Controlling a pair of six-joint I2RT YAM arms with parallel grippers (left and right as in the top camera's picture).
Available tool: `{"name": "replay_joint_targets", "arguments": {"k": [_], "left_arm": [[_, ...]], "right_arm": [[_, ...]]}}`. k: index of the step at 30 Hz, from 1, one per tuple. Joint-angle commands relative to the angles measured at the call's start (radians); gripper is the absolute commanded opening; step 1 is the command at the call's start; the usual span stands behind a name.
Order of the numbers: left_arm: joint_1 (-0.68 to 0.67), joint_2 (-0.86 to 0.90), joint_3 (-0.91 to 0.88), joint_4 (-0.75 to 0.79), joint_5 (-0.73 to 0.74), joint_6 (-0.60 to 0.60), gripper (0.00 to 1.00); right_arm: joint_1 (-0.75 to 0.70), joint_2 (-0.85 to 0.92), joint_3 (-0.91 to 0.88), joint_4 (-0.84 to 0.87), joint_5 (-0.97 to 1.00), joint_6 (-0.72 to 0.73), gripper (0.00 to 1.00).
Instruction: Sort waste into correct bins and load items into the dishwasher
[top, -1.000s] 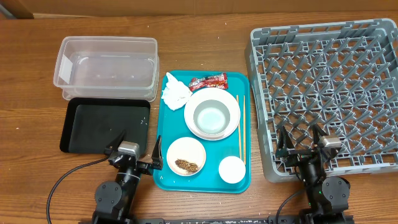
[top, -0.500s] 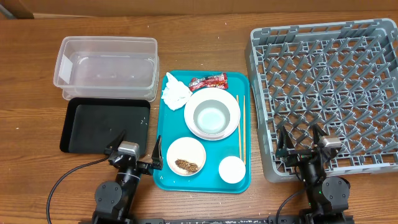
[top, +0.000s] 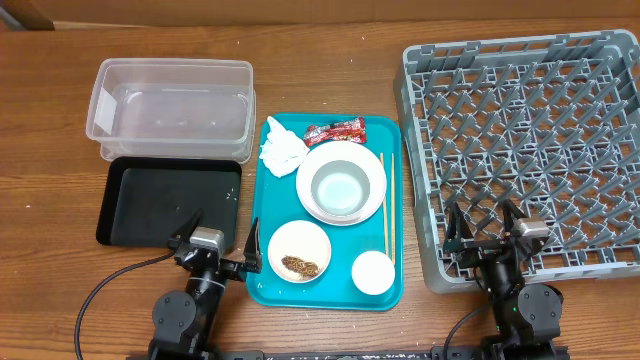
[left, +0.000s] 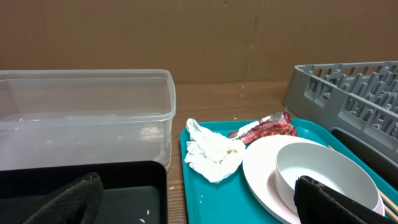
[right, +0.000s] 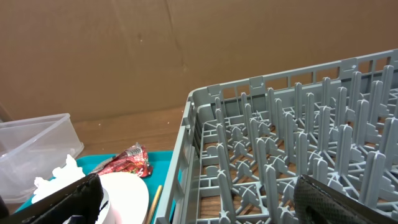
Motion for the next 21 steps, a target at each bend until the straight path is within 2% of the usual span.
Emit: {"name": "replay_joint_targets", "arguments": {"k": [1,15,18,21], "left_arm": [[0.007,-0.01,-0.006,0.002,0.003,0.019,1.0],[0.007,-0.01,-0.006,0.002,0.003,0.019,1.0],[0.007,-0.01,-0.006,0.014,0.01,0.018,1.0],[0.004,-0.009,-0.006,0.008,0.085,-0.029,1.0]], "right_arm": [[-0.003,-0.007,-0.01,0.008,0.013,0.003,1.0],[-0.003,-0.007,-0.01,0.008,0.011,0.003,1.0],[-0.002,-0.007,-0.01,0.009,-0.075,0.007,1.0],[-0.002,-0.007,-0.01,0.021,-0.181,0.128,1.0]]}}
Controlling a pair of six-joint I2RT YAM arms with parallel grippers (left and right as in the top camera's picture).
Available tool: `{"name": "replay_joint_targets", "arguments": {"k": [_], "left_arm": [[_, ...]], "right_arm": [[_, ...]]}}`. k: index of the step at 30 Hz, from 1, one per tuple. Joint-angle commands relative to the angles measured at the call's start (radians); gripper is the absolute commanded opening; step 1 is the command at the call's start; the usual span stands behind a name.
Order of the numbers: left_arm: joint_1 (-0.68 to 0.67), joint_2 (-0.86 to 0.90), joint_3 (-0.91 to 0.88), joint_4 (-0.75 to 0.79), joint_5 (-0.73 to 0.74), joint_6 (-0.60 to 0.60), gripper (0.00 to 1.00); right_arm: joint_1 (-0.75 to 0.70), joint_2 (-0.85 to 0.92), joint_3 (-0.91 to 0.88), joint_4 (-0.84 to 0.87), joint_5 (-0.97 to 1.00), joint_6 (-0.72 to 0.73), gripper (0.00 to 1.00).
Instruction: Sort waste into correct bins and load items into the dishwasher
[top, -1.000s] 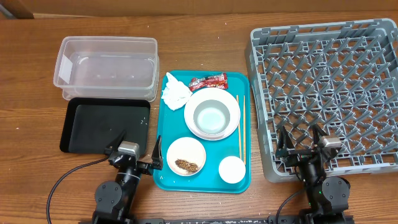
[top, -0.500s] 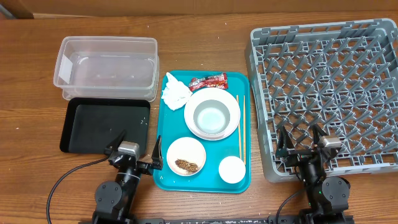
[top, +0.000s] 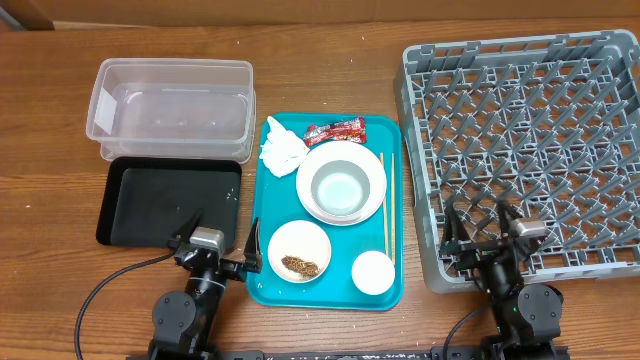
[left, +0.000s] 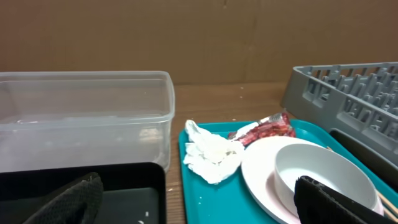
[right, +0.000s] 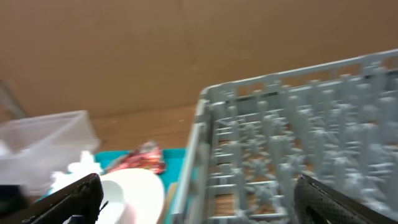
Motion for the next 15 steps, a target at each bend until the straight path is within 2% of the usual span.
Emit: {"name": "replay_joint_targets", "arguments": {"k": [1,4,7,11,15], "left_arm": [[0.002,-0.009,-0.006,0.006,0.101,-0.09,1.0],[-0.006,-0.009,-0.006,0.018,0.169,-0.338,1.0],[-0.006,-0.009,-0.004,0.09,0.205,-0.439,1.0],[-0.006,-0.009,0.025,0.276,0.24,-0.46,1.0],[-0.002,0.002,0.164,0.238,0.237,-0.423,1.0]], "right_arm": [[-0.002,-0.007,-0.01,0.021,-0.143,0.145,1.0],[-0.002,-0.007,-0.01,0.023,-0.187,0.204,1.0],[-0.002,-0.007,-0.003,0.03,-0.271,0.206,1.0],[-0.002,0.002,0.062,0.023,-0.309,0.205,1.0],[-0.002,0.06,0.206,-0.046,-0.312,0.205,1.0]]}}
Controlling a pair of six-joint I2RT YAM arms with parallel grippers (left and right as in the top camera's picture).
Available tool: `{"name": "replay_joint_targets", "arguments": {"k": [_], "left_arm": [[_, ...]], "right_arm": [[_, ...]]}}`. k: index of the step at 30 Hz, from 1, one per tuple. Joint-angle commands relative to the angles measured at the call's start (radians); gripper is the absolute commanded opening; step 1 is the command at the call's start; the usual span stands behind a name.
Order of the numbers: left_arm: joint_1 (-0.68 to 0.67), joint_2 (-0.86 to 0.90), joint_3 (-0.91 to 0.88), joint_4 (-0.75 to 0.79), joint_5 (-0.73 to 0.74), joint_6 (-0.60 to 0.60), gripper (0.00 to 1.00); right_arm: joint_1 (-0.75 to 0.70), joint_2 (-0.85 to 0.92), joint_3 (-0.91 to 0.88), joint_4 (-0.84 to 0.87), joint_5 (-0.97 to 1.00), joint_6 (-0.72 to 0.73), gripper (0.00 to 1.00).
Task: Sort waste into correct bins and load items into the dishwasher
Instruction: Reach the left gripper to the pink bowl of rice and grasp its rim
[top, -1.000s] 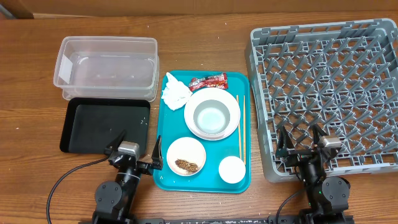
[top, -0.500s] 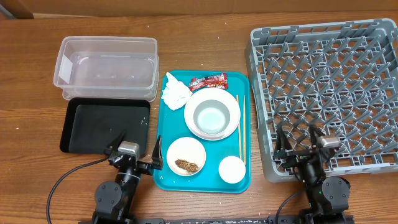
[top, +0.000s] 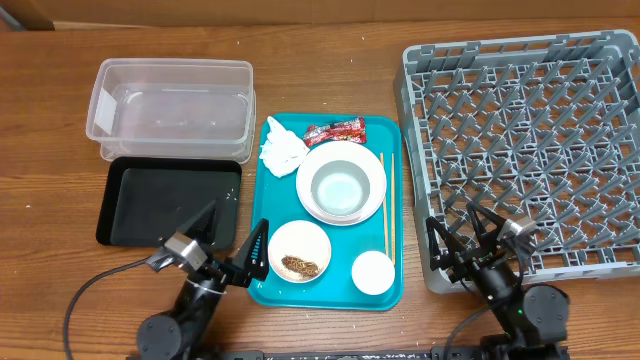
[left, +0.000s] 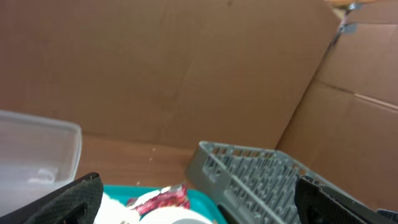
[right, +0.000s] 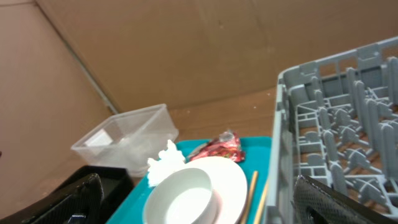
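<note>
A teal tray (top: 330, 292) holds a white bowl (top: 341, 188) on a plate, a small plate of food scraps (top: 299, 251), a white cup (top: 373, 272), chopsticks (top: 386, 200), a crumpled napkin (top: 282, 150) and a red wrapper (top: 335, 131). The grey dish rack (top: 530, 150) stands to its right. My left gripper (top: 232, 240) is open at the tray's near left corner, holding nothing. My right gripper (top: 462, 240) is open over the rack's near left corner, also holding nothing. The right wrist view shows the bowl (right: 183, 193), the wrapper (right: 217, 149) and the napkin (right: 165, 163).
A clear plastic bin (top: 172, 108) sits at the back left, with a black tray (top: 165, 200) in front of it. Cardboard walls close off the far side. The rack (left: 261, 180) fills the right of the left wrist view.
Both arms have shifted. The left gripper has turned right toward the teal tray and its camera looks higher. The right gripper has turned left toward the tray. Nothing on the table moved.
Both grippers stood open at the near edge, the left by the black tray and the right over the rack's front. Then the right wrist view had swung slightly left. Now both grippers angle toward the teal tray, still open and holding nothing.
</note>
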Motion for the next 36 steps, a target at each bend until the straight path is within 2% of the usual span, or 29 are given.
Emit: {"name": "replay_joint_targets", "arguments": {"k": [1,7,10,14,17,19,22,26,29,32,35,36], "left_arm": [[0.0,0.014,0.165,-0.062,0.037,-0.005,1.0],[0.0,0.211,0.557,-0.438,0.061,0.085,1.0],[0.0,0.364,0.764,-0.666,0.064,0.088,1.0],[0.0,0.573,0.989,-0.937,0.163,0.136,1.0],[0.0,0.671,1.05,-0.968,0.334,0.122,1.0],[0.0,0.716,1.055,-0.951,0.517,0.021,1.0],[-0.003,0.792,1.054,-0.908,0.61,0.0,1.0],[-0.1,0.885,1.054,-1.007,0.477,0.056,1.0],[-0.218,0.928,1.054,-1.068,0.299,0.057,0.98],[-0.348,0.964,1.054,-1.11,0.101,0.055,0.91],[-0.478,0.996,1.054,-1.172,-0.159,-0.027,0.88],[-0.503,1.004,1.054,-1.184,-0.206,-0.047,0.86]], "right_arm": [[-0.002,0.059,0.179,-0.059,-0.032,0.013,1.0],[-0.002,0.349,0.517,-0.362,-0.033,-0.003,1.0],[-0.002,0.531,0.718,-0.585,-0.036,-0.009,1.0],[-0.002,0.755,0.967,-0.84,-0.035,-0.009,1.0],[-0.002,0.856,1.058,-0.927,-0.037,-0.008,1.0],[-0.002,0.903,1.082,-0.945,-0.051,-0.009,1.0],[-0.002,0.951,1.084,-0.947,-0.159,-0.056,1.0],[-0.002,0.95,1.084,-0.965,-0.136,-0.053,0.99],[-0.002,0.941,1.084,-0.985,-0.103,-0.045,0.99],[-0.002,0.925,1.084,-1.017,-0.084,-0.046,0.98],[-0.002,0.911,1.084,-1.048,-0.079,-0.055,0.95],[-0.002,0.908,1.084,-1.052,-0.079,-0.058,0.94]]}}
